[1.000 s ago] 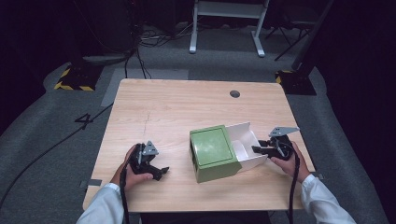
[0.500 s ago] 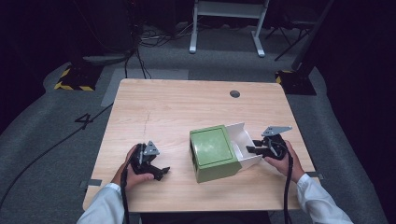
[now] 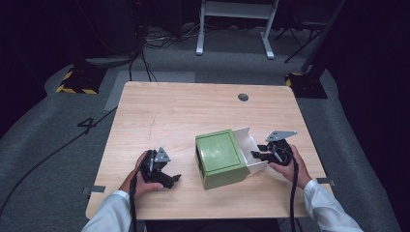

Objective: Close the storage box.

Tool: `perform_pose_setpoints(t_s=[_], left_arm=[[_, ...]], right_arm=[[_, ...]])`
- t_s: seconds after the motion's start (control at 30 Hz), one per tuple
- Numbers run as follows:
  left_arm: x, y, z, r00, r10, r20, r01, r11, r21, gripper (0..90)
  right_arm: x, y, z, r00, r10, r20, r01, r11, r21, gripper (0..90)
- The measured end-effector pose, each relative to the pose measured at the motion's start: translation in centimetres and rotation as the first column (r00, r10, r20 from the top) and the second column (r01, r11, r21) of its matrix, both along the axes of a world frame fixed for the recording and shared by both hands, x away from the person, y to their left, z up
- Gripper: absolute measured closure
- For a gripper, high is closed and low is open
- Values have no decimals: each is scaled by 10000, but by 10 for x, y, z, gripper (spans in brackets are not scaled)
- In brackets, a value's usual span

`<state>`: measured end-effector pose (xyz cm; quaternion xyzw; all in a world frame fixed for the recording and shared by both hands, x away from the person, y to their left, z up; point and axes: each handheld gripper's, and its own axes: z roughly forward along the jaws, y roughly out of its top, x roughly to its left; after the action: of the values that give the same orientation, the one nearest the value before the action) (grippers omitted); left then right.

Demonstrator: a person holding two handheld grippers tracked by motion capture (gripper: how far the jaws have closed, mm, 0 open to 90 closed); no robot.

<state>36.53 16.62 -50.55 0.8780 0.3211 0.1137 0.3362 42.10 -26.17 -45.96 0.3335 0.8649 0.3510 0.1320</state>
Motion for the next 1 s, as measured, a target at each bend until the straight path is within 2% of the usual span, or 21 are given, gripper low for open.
perform_pose_setpoints(t_s=[0.3,1.0], left_arm=[[0,0,0,10000,-27,12,27,10000,35,2],[1,-1,0,10000,-68,-15,68,10000,9,1]], right_arm=[[-4,15,2,9998,170,145,-167,9997,-164,583],[-9,47,6,9951,990,56,-989,9950,-108,560]])
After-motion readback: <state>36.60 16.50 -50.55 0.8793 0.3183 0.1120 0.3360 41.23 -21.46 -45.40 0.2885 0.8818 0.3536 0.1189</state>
